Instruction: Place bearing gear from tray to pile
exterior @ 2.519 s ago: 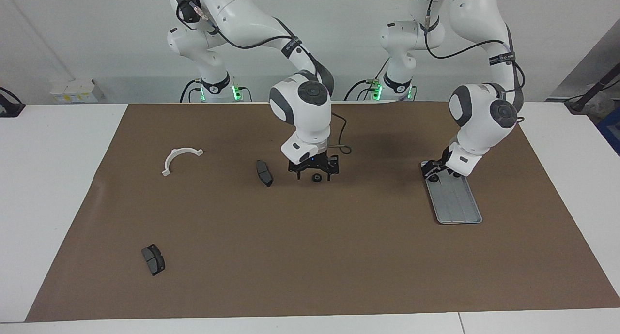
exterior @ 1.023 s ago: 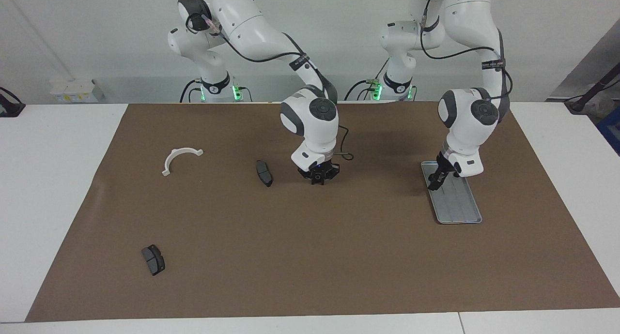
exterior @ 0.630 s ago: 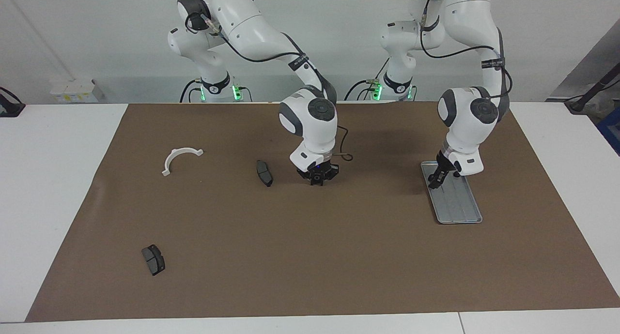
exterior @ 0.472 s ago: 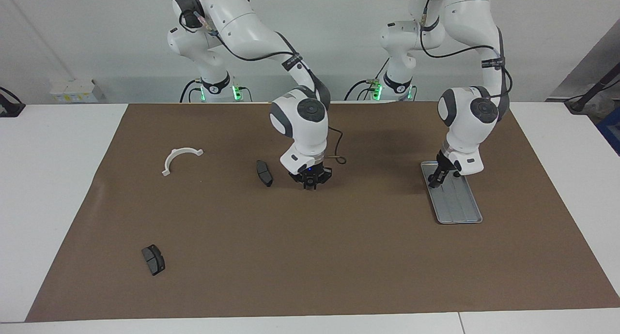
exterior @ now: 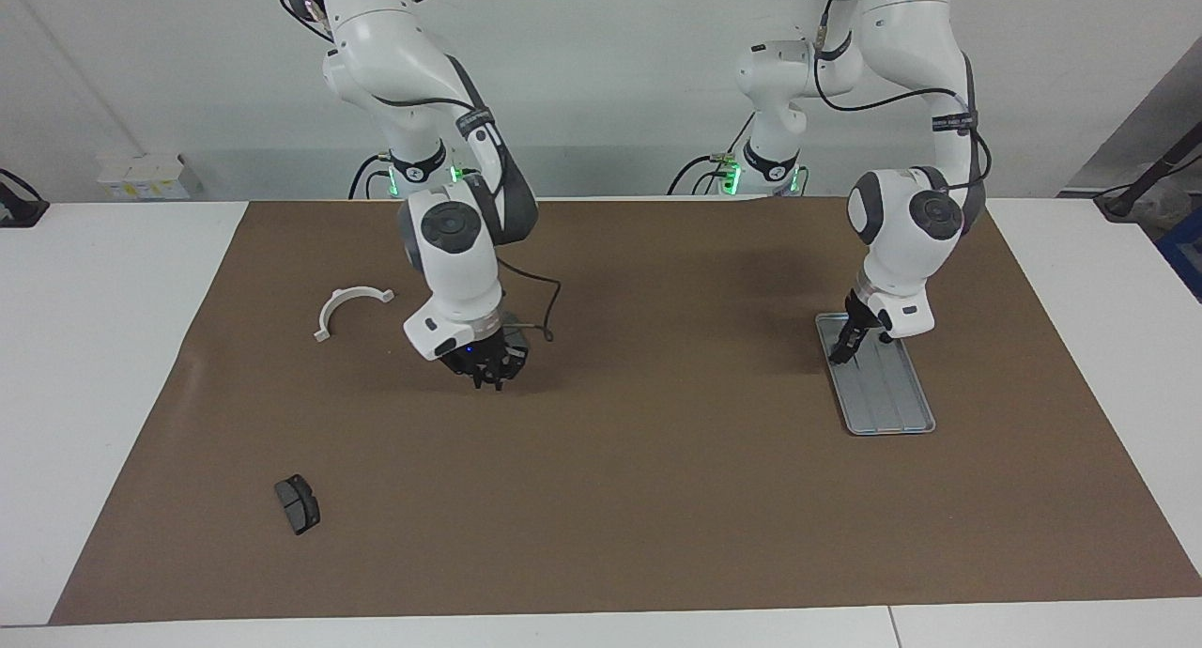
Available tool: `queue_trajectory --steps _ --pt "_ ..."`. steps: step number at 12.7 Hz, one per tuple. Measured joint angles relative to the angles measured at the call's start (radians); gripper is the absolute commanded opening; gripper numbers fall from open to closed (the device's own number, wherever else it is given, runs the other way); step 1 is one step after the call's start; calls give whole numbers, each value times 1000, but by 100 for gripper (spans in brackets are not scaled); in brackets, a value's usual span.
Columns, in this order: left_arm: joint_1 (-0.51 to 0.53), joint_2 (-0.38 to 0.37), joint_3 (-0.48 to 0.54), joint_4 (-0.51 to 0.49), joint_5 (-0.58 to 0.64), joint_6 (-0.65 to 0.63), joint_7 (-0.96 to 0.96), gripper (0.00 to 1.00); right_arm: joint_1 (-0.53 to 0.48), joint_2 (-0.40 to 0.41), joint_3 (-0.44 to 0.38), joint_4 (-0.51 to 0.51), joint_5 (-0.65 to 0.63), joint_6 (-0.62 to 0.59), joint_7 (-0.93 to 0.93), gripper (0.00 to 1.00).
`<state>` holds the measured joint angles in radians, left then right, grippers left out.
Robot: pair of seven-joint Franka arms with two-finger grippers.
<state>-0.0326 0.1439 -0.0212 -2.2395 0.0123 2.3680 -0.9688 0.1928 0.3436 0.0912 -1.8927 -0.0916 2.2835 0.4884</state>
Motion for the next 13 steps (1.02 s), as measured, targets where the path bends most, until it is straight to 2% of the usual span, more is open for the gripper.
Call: queue_trajectory --steps 4,8,10,12,13 --pt "0 -1 -1 0 1 3 1 60 -109 -6 0 -53 0 31 -79 0" --pt "-1 -1 -5 -2 1 6 1 44 -255 -8 0 -60 0 32 -252 0" --pt "-1 -1 -5 -4 1 6 1 34 -312 -8 0 -63 0 32 -315 0" --pt "-1 -1 -6 -4 1 8 2 18 -343 -9 0 -72 0 32 -339 0" --pt "-1 -1 -6 -3 1 9 2 9 -348 -9 0 -79 0 32 -341 6"
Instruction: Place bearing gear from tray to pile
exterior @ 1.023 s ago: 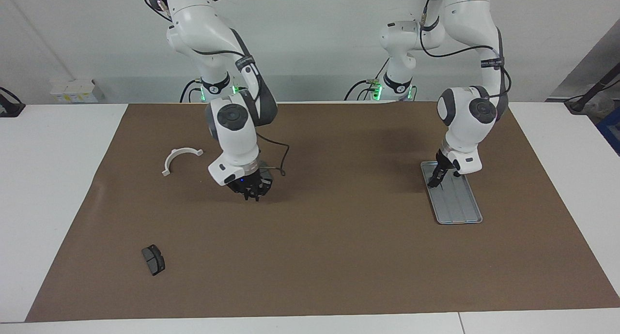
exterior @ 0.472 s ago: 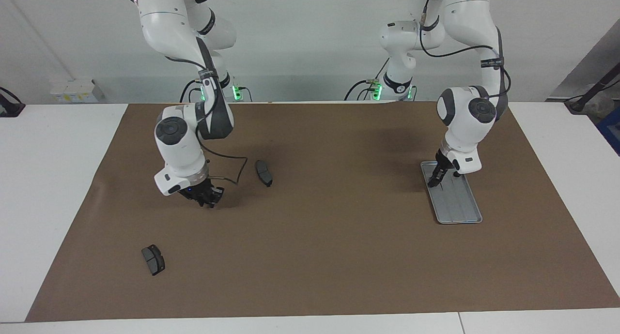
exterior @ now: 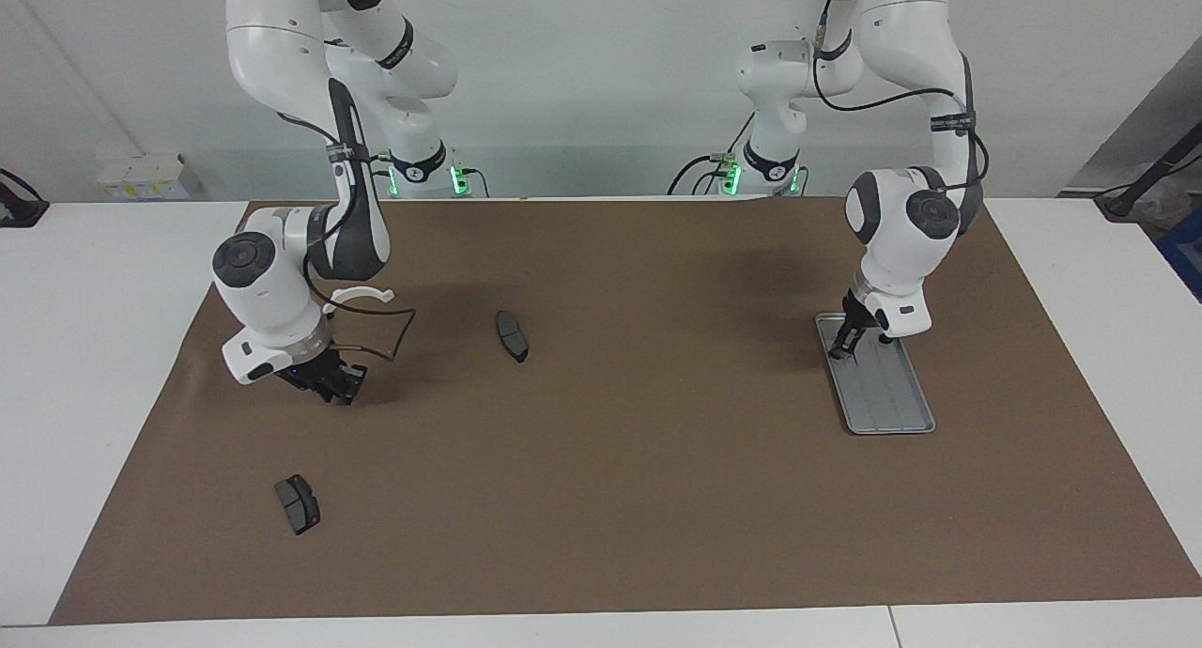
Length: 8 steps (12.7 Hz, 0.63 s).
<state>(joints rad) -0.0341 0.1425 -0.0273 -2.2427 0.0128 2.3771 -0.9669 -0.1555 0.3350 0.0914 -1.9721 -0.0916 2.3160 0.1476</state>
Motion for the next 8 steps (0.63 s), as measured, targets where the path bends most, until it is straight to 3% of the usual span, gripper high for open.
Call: queue_trajectory --steps 1,3,4,6,8 --pt "-1 0 -1 4 0 4 1 2 -1 0 0 -7 0 0 0 13" --pt "-14 -1 -3 57 0 -5 6 0 -7 0 0 -14 0 1 0 64" --pt "-18 -1 -7 109 0 -41 11 0 -10 0 0 -14 0 2 0 80" --pt "-25 1 -9 226 0 -135 25 0 -10 -2 1 -13 0 7 0 99" --pt "-67 7 -15 285 0 -162 33 0 -8 -11 5 -7 0 10 0 100"
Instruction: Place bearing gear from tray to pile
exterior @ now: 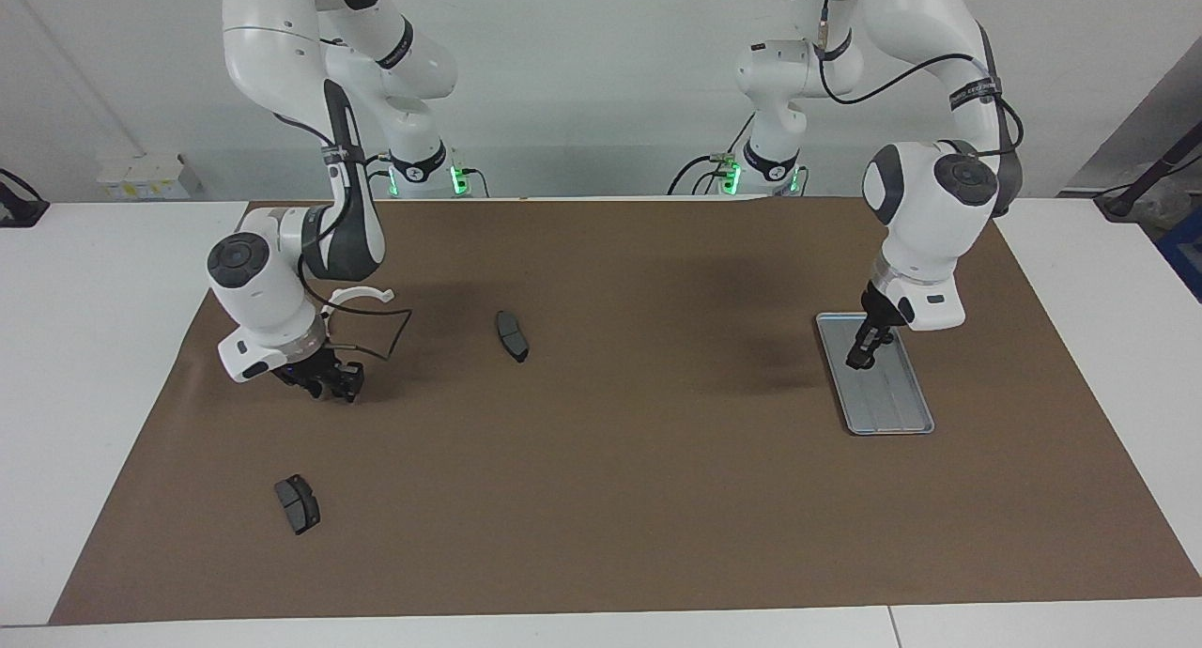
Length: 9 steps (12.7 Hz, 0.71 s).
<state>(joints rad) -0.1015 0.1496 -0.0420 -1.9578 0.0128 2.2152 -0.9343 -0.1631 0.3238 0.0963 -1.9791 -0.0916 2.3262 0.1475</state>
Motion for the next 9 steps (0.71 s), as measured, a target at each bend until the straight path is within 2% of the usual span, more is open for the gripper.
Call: queue_trajectory --steps 5,8,9 --pt "-243 49 -13 13 0 5 -2 0 39 -57 10 18 0 0 1 100" --pt "-404 102 -17 18 -1 72 -4 0 86 -112 11 19 0 -36 27 100" --pt "-452 125 -20 24 -6 110 -5 6 108 -131 11 19 0 -56 41 100"
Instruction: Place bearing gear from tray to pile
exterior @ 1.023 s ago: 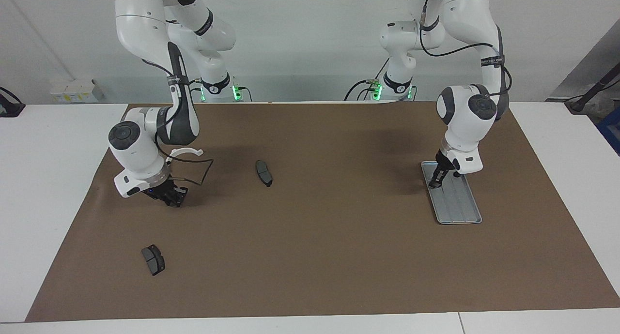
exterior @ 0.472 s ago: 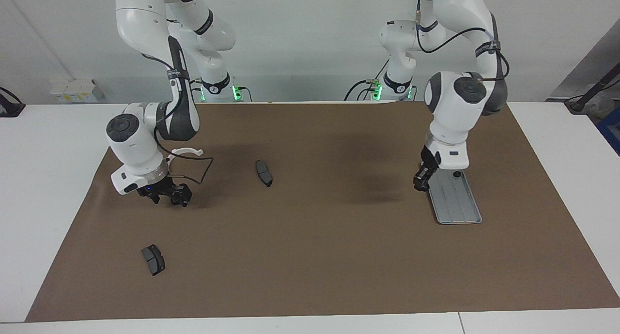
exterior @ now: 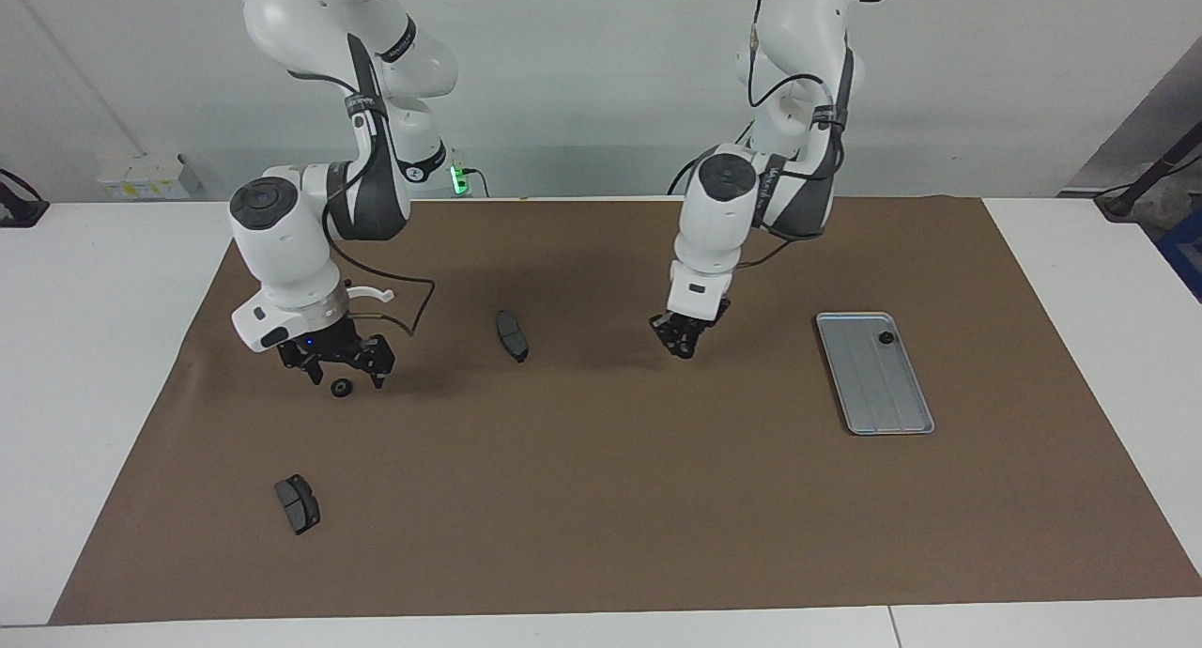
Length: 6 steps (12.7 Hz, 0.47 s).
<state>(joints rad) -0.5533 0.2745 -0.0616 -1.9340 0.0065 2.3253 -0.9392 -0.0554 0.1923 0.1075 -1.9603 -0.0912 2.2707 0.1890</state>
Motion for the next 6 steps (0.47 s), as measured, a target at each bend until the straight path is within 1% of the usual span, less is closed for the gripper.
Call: queue_trajectory --steps 1,2,3,4,6 --pt "-43 26 -2 12 -11 30 -2 21 24 -16 0 1 0 -16 19 100" --pt "-72 46 -4 23 -21 46 -3 55 51 -27 1 9 0 -33 47 100" --pt "-84 57 -12 33 -25 52 -4 71 79 -31 2 25 0 -57 81 100" --pt "-84 59 -18 39 -27 53 -4 81 104 -31 3 42 0 -74 114 100" --pt "-80 59 -16 57 -28 52 -4 81 142 -30 4 62 15 -81 181 100"
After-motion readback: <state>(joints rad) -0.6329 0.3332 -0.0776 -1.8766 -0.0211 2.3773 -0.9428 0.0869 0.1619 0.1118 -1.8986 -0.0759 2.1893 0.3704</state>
